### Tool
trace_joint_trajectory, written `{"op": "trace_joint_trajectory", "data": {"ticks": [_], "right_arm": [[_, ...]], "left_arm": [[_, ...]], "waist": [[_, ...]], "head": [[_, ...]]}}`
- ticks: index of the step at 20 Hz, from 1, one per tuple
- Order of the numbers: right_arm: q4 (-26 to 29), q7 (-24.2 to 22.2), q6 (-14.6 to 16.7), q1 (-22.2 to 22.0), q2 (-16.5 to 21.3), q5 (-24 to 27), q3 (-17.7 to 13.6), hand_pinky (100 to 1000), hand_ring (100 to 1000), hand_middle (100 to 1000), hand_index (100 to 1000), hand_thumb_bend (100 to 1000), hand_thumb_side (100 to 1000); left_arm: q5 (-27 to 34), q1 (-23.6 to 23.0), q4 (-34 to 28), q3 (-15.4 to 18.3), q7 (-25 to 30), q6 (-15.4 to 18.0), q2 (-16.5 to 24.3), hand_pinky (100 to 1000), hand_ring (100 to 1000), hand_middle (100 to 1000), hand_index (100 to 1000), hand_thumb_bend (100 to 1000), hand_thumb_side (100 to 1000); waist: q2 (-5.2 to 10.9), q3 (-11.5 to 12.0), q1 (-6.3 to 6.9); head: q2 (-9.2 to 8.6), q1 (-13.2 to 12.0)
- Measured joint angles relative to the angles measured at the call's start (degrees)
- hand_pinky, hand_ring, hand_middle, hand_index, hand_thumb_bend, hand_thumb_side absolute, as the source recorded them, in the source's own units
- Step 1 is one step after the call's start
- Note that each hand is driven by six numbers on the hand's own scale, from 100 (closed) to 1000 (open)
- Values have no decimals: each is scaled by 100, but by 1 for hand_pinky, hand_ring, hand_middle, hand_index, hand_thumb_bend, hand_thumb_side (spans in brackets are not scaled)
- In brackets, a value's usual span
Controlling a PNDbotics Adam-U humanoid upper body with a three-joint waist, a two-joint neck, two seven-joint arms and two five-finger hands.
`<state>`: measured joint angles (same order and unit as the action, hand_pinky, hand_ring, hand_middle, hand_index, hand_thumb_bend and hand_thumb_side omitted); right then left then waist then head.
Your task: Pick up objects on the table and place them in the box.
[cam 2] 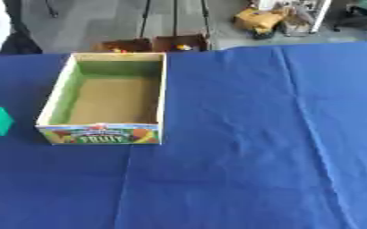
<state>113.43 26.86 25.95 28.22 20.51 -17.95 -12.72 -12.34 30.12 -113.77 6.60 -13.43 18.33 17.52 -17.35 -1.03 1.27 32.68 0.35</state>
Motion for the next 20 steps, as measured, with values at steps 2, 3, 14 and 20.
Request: {"op": "trace_joint_trajectory", "data": {"ticks": [2, 3, 14, 20], "right_arm": [[0, -12, -6, 0, 0, -8, 0, 679, 707, 529, 693, 100, 766], [0, -16, -8, 0, 0, -9, 0, 679, 706, 528, 695, 100, 766], [0, -43, -10, -1, 1, -9, 0, 679, 701, 521, 698, 100, 764], [0, -80, -40, -26, 54, -9, 0, 679, 700, 519, 698, 100, 764]], "left_arm": [[0, -5, 0, 0, -1, -1, 0, 762, 824, 819, 1000, 100, 946], [0, -9, 0, 0, -1, -1, 0, 761, 824, 819, 1000, 100, 947], [-64, -40, 0, 4, 8, -110, 54, 761, 823, 820, 999, 100, 945], [-408, -205, 0, 107, 320, -460, 601, 766, 827, 832, 1000, 100, 948]], "waist": [[0, 1, 0], [-1, 2, -1], [-16, 37, 2], [-16, 72, 47]], "head": [[0, -23], [0, -46], [2, -219], [5, -174]]}}
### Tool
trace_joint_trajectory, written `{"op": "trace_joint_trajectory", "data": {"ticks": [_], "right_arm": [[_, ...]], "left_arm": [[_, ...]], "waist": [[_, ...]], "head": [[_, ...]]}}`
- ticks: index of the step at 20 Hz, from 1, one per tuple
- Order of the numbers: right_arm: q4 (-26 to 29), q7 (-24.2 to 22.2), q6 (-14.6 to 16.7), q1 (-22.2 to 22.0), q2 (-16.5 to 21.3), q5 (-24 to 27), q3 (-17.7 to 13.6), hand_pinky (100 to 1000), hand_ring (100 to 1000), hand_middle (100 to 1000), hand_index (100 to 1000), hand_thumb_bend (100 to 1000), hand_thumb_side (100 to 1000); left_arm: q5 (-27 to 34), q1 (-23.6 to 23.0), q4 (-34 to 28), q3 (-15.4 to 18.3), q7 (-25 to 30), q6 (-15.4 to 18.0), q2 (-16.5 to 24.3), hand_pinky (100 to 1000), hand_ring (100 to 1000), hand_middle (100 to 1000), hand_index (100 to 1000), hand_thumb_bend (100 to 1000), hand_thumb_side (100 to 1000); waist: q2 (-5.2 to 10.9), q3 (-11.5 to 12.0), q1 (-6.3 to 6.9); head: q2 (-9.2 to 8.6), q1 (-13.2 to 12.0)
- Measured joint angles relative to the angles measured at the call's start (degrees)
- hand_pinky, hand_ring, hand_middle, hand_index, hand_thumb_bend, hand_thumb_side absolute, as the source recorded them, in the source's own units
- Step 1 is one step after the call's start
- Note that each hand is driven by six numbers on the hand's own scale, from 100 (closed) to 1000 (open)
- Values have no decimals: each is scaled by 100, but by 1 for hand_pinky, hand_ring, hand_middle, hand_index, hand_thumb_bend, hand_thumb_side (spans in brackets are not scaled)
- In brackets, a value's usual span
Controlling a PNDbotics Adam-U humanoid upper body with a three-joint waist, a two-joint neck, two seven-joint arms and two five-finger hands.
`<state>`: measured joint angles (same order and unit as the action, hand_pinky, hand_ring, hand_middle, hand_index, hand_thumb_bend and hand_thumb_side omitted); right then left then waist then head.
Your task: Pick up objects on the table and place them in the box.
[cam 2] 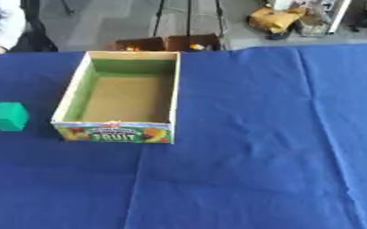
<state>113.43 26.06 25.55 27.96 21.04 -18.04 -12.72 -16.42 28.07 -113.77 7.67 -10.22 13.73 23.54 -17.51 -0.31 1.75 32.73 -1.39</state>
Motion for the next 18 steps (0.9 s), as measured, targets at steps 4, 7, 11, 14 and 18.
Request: {"op": "trace_joint_trajectory", "data": {"ticks": [4, 7, 11, 14, 18], "right_arm": [[0, -16, -7, -5, 35, 0, 1, 680, 699, 518, 698, 100, 766], [0, -31, 2, -5, 42, 0, 5, 679, 699, 518, 698, 100, 768], [0, -45, 10, -4, 50, 1, 10, 679, 699, 517, 697, 100, 770], [0, -71, 21, -2, 65, 4, 40, 679, 699, 516, 697, 100, 772], [0, -107, 27, 6, 88, 9, 62, 679, 699, 515, 697, 100, 774]], "left_arm": [[-326, -94, 9, -10, 288, -326, 520, 770, 830, 842, 1000, 100, 949], [-573, -96, 113, -82, 519, -577, 919, 780, 838, 847, 1000, 100, 940], [-876, -30, 401, -244, 836, -895, 1444, 795, 848, 854, 1000, 100, 932], [-1002, 119, 666, -370, 1086, -1037, 1853, 805, 855, 862, 1000, 100, 927], [-1038, 313, 1116, -541, 1427, -1034, 2402, 862, 898, 907, 1000, 100, 931]], "waist": [[0, -7, 19], [-2, -43, 18], [-6, -90, 3], [-17, -127, -4], [-18, -181, -8]], "head": [[4, 45], [4, 52], [4, 52], [4, 32], [4, -19]]}}
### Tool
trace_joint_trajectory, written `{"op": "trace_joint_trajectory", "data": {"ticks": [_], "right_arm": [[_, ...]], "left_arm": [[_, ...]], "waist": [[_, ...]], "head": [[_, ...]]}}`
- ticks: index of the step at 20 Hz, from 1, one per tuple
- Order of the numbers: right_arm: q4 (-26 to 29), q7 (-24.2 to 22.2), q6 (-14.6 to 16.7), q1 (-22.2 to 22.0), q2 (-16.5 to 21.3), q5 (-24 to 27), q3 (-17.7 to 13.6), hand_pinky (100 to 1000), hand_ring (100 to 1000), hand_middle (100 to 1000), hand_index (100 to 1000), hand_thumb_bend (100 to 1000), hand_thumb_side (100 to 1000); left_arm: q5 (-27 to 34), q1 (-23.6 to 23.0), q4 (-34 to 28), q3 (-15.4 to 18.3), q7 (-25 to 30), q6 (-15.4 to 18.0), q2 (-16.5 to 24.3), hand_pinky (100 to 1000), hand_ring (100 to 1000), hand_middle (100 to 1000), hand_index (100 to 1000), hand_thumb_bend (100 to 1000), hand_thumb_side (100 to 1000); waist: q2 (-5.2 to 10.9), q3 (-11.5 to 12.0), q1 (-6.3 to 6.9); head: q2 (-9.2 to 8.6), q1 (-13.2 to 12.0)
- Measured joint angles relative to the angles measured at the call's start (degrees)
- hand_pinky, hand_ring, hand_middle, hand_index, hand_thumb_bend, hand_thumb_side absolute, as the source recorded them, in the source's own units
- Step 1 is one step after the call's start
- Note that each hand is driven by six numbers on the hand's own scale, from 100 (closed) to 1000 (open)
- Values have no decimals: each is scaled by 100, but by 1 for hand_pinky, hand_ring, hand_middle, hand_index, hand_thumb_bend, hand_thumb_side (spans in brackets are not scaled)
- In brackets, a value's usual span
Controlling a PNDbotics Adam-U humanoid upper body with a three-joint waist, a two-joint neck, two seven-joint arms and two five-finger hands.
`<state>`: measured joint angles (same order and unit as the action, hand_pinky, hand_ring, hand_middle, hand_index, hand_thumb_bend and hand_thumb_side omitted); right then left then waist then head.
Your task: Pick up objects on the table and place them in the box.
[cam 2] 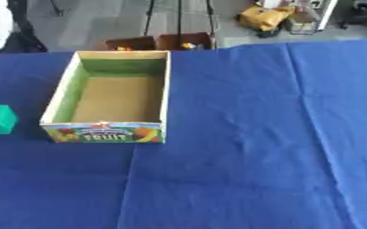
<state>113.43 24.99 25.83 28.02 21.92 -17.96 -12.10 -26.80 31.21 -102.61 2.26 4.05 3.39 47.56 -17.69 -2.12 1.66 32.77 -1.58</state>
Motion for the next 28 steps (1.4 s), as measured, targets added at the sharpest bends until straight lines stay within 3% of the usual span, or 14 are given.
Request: {"op": "trace_joint_trajectory", "data": {"ticks": [5, 8, 13, 15, 18, 22, 28], "right_arm": [[0, -60, 12, 25, 1, 28, 50, 680, 699, 513, 697, 100, 776], [0, -90, 22, 29, 2, 45, 67, 680, 699, 512, 697, 100, 777], [0, -135, 32, 49, 7, 69, 86, 681, 699, 510, 698, 100, 777], [0, -154, 24, 50, 7, 86, 89, 681, 700, 509, 698, 100, 778], [0, -183, 26, 50, 7, 103, 101, 682, 700, 508, 698, 100, 778], [0, -211, 18, 51, 7, 140, 118, 682, 700, 507, 697, 100, 779], [0, -239, 23, 51, 7, 152, 118, 684, 700, 504, 698, 100, 781]], "left_arm": [[-175, 307, 670, -304, 432, 319, 638, 906, 937, 935, 1000, 162, 955], [-266, 494, 1074, -484, 686, 552, 841, 929, 956, 952, 1000, 264, 965], [-498, 688, 1773, -739, 1115, 832, 946, 953, 974, 977, 1000, 396, 940], [-528, 812, 2056, -834, 1291, 933, 944, 964, 982, 986, 1000, 517, 944], [-607, 973, 2485, -977, 1553, 1081, 937, 979, 994, 999, 1000, 608, 928], [-852, 1218, 3027, -1108, 1890, 1283, 931, 983, 999, 1000, 1000, 668, 840], [-1337, 1474, 3748, -1250, 2394, 1486, 826, 928, 970, 1000, 1000, 651, 709]], "waist": [[-15, -68, 0], [-35, -74, 2], [-49, -93, 13], [-59, -99, 25], [-65, -102, 32], [-72, -106, 34], [-108, -123, 36]], "head": [[-9, -96], [-23, -128], [-81, -147], [-108, -147], [-111, -150], [-117, -152], [-164, -155]]}}
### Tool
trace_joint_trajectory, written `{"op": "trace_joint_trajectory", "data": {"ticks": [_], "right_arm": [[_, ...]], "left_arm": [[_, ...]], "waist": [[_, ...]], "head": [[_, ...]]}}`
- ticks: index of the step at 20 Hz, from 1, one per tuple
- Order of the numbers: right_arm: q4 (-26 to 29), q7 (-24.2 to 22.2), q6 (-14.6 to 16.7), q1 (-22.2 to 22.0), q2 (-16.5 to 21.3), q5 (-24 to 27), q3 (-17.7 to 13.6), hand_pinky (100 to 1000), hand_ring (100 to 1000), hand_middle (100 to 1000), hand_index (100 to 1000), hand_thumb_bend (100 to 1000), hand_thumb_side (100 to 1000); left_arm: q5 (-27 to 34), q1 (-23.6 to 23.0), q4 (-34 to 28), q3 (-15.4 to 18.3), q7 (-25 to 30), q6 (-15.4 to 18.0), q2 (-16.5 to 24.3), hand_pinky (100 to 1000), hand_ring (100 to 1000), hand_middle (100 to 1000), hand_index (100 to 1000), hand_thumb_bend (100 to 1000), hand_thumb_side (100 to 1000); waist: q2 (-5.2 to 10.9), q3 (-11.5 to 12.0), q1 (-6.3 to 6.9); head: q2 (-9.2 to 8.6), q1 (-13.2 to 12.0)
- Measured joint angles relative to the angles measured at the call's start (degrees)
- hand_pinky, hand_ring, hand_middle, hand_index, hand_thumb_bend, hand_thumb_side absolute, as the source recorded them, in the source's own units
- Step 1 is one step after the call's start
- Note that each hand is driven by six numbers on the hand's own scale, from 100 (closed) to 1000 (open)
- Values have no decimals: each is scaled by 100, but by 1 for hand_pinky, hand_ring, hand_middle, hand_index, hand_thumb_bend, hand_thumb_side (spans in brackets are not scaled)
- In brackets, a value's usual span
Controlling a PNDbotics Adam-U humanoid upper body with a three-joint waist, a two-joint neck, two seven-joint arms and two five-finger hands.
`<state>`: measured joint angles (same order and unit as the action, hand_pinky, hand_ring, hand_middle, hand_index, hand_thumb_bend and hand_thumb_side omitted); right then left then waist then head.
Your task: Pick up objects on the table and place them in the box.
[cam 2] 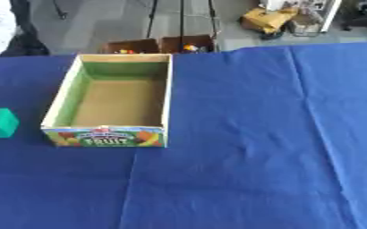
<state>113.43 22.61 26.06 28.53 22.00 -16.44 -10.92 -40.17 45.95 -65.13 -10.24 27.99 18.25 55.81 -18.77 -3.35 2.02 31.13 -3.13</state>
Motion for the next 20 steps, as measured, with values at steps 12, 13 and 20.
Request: {"op": "trace_joint_trajectory", "data": {"ticks": [12, 13, 20], "right_arm": [[0, -28, -6, 21, 14, 6, 0, 686, 697, 499, 698, 100, 784], [0, -31, -3, 21, 18, 11, 0, 686, 697, 498, 698, 100, 784], [0, -47, 10, 28, 47, 43, 0, 689, 697, 494, 698, 100, 786]], "left_arm": [[-1080, 454, 673, -4, 1087, 143, -309, 1000, 1000, 1000, 1000, 628, 647], [-1168, 486, 693, 14, 1178, 139, -340, 1000, 1000, 1000, 1000, 613, 642], [-1613, 740, 925, 211, 1745, -47, -564, 960, 1000, 1000, 1000, 472, 569]], "waist": [[-99, -29, 0], [-111, -31, 0], [-203, -71, -2]], "head": [[-102, -16], [-106, -19], [-194, -52]]}}
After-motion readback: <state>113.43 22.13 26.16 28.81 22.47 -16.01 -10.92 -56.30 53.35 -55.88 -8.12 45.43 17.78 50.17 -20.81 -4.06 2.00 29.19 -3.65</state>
